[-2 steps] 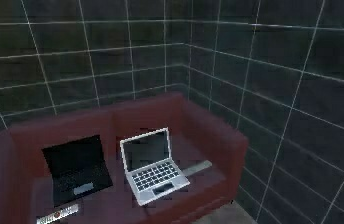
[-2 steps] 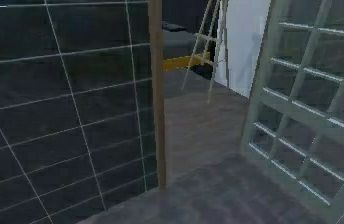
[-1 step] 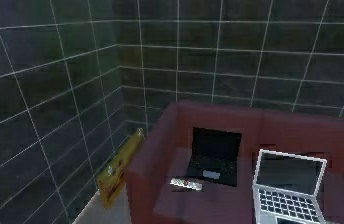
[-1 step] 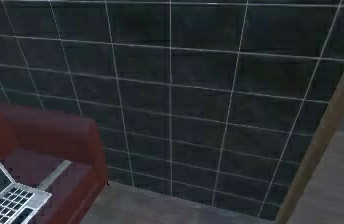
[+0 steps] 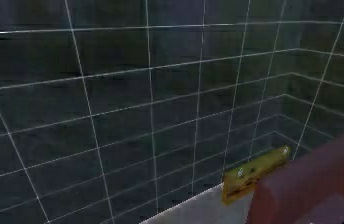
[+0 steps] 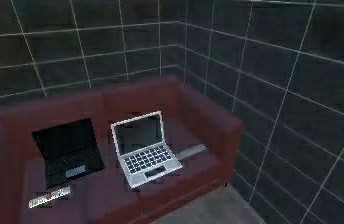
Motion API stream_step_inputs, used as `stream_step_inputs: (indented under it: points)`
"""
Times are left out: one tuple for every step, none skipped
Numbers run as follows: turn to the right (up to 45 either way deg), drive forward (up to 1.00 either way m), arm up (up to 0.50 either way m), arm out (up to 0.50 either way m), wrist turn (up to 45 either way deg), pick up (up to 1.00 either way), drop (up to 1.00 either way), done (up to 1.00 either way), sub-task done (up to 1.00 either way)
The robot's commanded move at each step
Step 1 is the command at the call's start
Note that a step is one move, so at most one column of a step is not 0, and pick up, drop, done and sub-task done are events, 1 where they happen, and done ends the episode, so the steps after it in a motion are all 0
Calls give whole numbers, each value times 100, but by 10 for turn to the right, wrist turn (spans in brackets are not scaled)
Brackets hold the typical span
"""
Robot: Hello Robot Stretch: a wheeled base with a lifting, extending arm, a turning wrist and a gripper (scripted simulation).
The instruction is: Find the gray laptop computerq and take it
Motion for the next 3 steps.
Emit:
stream_step_inputs:
  points:
    - [450, 0, 0, 0, 0, 0, 0, 0, 0]
    - [60, 0, 0, 0, 0, 0, 0, 0, 0]
    - [0, 40, 0, 0, 0, 0, 0, 0, 0]
